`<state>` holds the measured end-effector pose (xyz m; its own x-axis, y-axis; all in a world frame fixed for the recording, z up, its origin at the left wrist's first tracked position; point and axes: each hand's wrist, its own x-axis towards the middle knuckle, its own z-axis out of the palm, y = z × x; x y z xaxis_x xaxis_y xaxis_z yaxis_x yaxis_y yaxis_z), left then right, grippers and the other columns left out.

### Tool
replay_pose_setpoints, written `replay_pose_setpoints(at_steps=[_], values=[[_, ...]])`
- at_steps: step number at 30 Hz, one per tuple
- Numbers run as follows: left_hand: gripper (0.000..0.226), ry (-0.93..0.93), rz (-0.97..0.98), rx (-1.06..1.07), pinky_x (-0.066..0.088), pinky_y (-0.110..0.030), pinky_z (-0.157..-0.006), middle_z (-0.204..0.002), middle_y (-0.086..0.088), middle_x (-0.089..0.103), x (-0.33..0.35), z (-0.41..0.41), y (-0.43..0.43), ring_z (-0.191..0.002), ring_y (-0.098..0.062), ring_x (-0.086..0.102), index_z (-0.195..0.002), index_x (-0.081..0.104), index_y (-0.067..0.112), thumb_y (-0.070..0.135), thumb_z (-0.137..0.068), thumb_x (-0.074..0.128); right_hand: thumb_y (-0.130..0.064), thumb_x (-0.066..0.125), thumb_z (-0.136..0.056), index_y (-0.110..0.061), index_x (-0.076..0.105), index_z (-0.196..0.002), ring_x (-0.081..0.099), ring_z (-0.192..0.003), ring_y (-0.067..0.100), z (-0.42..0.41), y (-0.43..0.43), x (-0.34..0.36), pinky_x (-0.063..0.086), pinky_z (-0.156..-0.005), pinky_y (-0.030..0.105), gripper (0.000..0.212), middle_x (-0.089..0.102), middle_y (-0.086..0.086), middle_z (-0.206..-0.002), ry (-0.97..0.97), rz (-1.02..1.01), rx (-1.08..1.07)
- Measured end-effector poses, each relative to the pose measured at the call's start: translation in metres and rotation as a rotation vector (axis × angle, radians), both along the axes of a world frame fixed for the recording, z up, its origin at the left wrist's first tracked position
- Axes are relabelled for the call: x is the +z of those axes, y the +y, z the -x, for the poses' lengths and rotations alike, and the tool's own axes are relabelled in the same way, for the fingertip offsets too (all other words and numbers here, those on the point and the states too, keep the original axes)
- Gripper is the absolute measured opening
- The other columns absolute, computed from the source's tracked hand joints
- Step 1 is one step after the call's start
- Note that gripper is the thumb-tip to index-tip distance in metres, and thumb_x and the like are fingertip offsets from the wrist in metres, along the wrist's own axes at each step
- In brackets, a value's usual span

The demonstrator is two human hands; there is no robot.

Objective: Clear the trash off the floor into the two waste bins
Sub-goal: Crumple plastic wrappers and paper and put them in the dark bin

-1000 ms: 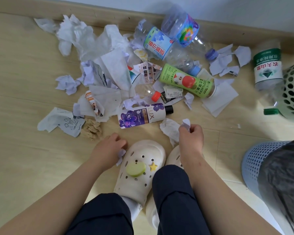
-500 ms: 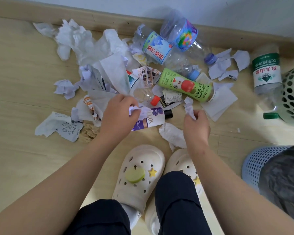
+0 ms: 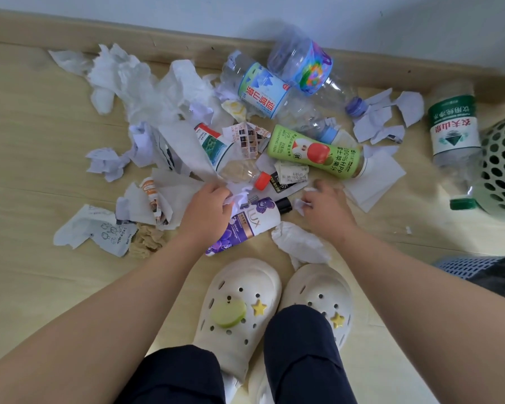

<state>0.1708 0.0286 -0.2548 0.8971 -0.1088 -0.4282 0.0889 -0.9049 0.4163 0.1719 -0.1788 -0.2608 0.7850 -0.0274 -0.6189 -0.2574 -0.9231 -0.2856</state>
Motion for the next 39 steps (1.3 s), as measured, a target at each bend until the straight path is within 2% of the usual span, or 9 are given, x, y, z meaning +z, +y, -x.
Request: replay_pose_setpoints(at_steps=[6, 9, 14, 20, 24, 29, 32, 36, 39], values=[[0.028, 0.035, -0.013, 0.075, 0.029, -0.022, -0.072, -0.109, -0.017, 0.061, 0.006, 0.001, 0.004, -0.100, -0.031, 0.054, -0.115, 0.060, 0.002, 0.008, -0.093, 0.044, -0.015, 0.045, -0.097, -0.006, 0.066, -0.101, 0.048, -0.105, 0.033, 0.021, -0.006, -0.012, 0.023, -0.073, 0.027, 0.023, 0.056, 0.007, -0.120, -0.157, -0.032, -0.140], [0.028, -0.005, 0.005, 0.132, 0.027, -0.021, -0.071, -0.108, -0.014, 0.063, 0.019, -0.002, 0.003, -0.100, -0.028, 0.055, -0.115, 0.062, 0.006, 0.008, -0.092, 0.045, -0.016, 0.046, -0.095, -0.008, 0.066, -0.091, 0.054, -0.091, 0.026, 0.025, 0.001, 0.002, 0.035, -0.070, 0.028, 0.021, 0.062, 0.008, -0.104, -0.225, -0.164, -0.389], [0.024, -0.047, 0.221, 0.351, 0.035, -0.023, -0.076, -0.109, -0.003, 0.062, 0.046, -0.005, -0.006, -0.090, -0.012, 0.049, -0.113, 0.063, 0.014, 0.015, -0.091, 0.054, -0.013, 0.042, -0.093, -0.019, 0.054, -0.076, 0.042, -0.061, 0.010, 0.031, 0.024, 0.043, 0.034, -0.054, 0.023, 0.021, 0.048, -0.006, -0.065, -0.243, -0.472, -0.765], [0.010, 0.095, 0.517, 0.570, 0.048, -0.032, -0.080, -0.090, 0.002, 0.061, 0.065, -0.002, -0.032, -0.090, -0.022, 0.060, -0.095, 0.062, 0.021, 0.015, -0.088, 0.059, -0.011, 0.050, -0.093, -0.022, 0.055, -0.104, 0.054, -0.065, 0.008, 0.039, 0.037, 0.072, 0.047, -0.060, 0.019, 0.017, 0.059, -0.004, -0.076, -0.139, -0.766, -1.074], [0.012, 0.094, 0.563, 0.440, 0.047, -0.023, -0.067, -0.087, 0.008, 0.060, 0.085, 0.004, -0.061, -0.084, -0.016, 0.059, -0.097, 0.060, 0.024, 0.016, -0.088, 0.059, -0.011, 0.051, -0.092, -0.026, 0.057, -0.096, 0.054, -0.067, 0.015, 0.048, 0.025, 0.096, 0.044, -0.058, 0.020, 0.016, 0.059, 0.004, -0.079, -0.182, -0.834, -1.166], [0.017, 0.074, 0.605, 0.258, 0.053, -0.035, -0.078, -0.089, 0.001, 0.066, 0.119, 0.012, -0.106, -0.081, -0.019, 0.063, -0.100, 0.065, 0.021, 0.014, -0.085, 0.062, -0.013, 0.055, -0.090, -0.026, 0.060, -0.087, 0.060, -0.071, 0.012, 0.066, 0.002, 0.129, 0.051, -0.069, 0.029, 0.014, 0.064, -0.003, -0.077, -0.354, -0.873, -1.252], [0.015, 0.047, 0.627, 0.164, 0.054, -0.037, -0.080, -0.086, 0.002, 0.065, 0.131, 0.015, -0.131, -0.078, -0.018, 0.062, -0.097, 0.066, 0.022, 0.015, -0.083, 0.063, -0.012, 0.056, -0.091, -0.023, 0.060, -0.089, 0.058, -0.065, 0.004, 0.081, -0.012, 0.141, 0.048, -0.061, 0.020, 0.011, 0.063, -0.009, -0.071, -0.457, -0.889, -1.311], [0.025, 0.080, 0.660, 0.032, 0.051, -0.022, -0.068, -0.073, 0.016, 0.060, 0.141, 0.027, -0.159, -0.069, -0.004, 0.060, -0.075, 0.058, 0.037, 0.014, -0.084, 0.064, -0.014, 0.056, -0.090, -0.020, 0.061, -0.103, 0.058, -0.069, 0.002, 0.099, -0.023, 0.148, 0.047, -0.059, 0.014, 0.015, 0.064, -0.007, -0.080, -0.498, -0.920, -1.340], [0.022, 0.181, 0.680, -0.033, 0.049, -0.017, -0.072, -0.084, 0.015, 0.066, 0.145, 0.039, -0.171, -0.079, -0.006, 0.063, -0.091, 0.064, 0.032, 0.012, -0.088, 0.057, -0.014, 0.055, -0.091, -0.019, 0.061, -0.109, 0.061, -0.075, 0.003, 0.105, -0.031, 0.149, 0.048, -0.061, 0.015, 0.020, 0.068, -0.003, -0.088, -0.467, -0.976, -1.397]])
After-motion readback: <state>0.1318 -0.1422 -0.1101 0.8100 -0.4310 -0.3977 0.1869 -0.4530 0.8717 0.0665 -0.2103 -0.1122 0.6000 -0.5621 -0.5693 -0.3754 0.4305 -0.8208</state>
